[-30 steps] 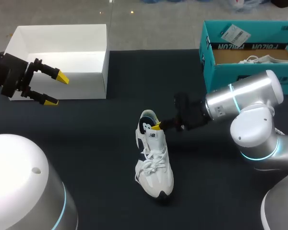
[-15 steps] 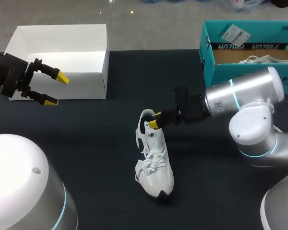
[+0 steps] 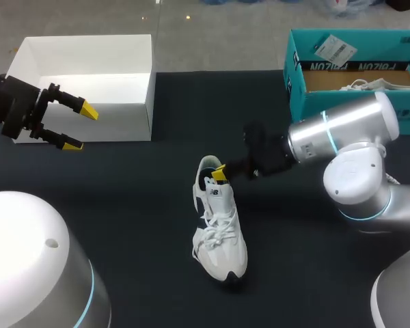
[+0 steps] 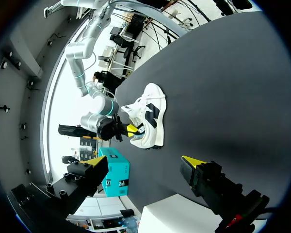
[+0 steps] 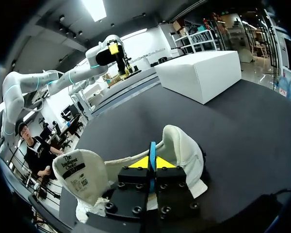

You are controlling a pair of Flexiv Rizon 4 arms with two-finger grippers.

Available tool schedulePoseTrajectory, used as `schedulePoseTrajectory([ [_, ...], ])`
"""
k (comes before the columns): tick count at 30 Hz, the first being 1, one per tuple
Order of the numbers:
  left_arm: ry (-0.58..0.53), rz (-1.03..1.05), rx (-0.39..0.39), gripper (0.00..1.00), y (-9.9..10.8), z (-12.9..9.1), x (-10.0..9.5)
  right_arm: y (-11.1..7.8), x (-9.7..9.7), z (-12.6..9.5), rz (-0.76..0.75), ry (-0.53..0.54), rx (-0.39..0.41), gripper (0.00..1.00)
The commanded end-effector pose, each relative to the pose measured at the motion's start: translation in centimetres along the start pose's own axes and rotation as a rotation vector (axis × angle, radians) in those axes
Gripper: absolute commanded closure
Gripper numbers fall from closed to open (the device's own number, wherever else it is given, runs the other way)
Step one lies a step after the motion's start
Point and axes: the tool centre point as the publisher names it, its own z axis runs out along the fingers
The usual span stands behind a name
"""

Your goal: Take the shoe out of the shoebox, open the shoe tongue, remove and reinsert the insole, then place the shoe into the shoebox

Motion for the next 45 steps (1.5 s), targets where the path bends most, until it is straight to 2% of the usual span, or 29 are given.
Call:
schedulePoseTrajectory([
  [1, 0.004, 0.000, -0.002, 0.00, -0.1, 0.0, 0.0, -0.4, 0.5, 0.3, 0.004, -0.003, 0.024, 1.00],
  [7, 0.004, 0.000, -0.002, 0.00, -0.1, 0.0, 0.0, -1.3, 1.0, 0.5, 0.005, 0.011, 0.058, 1.00],
  [12, 0.004, 0.000, -0.002, 0.00, -0.1, 0.0, 0.0, -1.1, 1.0, 0.3, 0.003, 0.011, 0.052, 1.00],
  [13, 0.004, 0.000, -0.002, 0.00, -0.1, 0.0, 0.0, -0.8, 1.0, 0.2, 0.001, 0.006, 0.045, 0.68],
  [14, 0.004, 0.000, -0.002, 0.00, -0.1, 0.0, 0.0, -0.6, 1.1, 0.1, -0.006, 0.001, 0.040, 0.25],
  [15, 0.004, 0.000, -0.002, 0.00, -0.1, 0.0, 0.0, -0.3, 1.2, 0.1, -0.016, -0.004, 0.038, 0.04],
  [16, 0.004, 0.000, -0.002, 0.00, -0.1, 0.0, 0.0, -0.1, 1.3, 0.0, -0.024, -0.010, 0.036, 0.00],
  [24, 0.004, 0.000, -0.002, 0.00, -0.1, 0.0, 0.0, 1.0, 2.3, -0.4, -0.074, -0.023, 0.048, 0.00],
  [34, 0.004, 0.000, -0.002, 0.00, -0.1, 0.0, 0.0, 1.4, 2.3, -0.5, -0.080, -0.033, 0.053, 0.00],
  [42, 0.004, 0.000, -0.002, 0.00, -0.1, 0.0, 0.0, 3.3, 2.9, -2.3, -0.136, -0.097, 0.057, 0.00],
  [45, 0.004, 0.000, -0.002, 0.00, -0.1, 0.0, 0.0, 3.5, 3.1, -2.7, -0.109, -0.149, 0.075, 0.00],
])
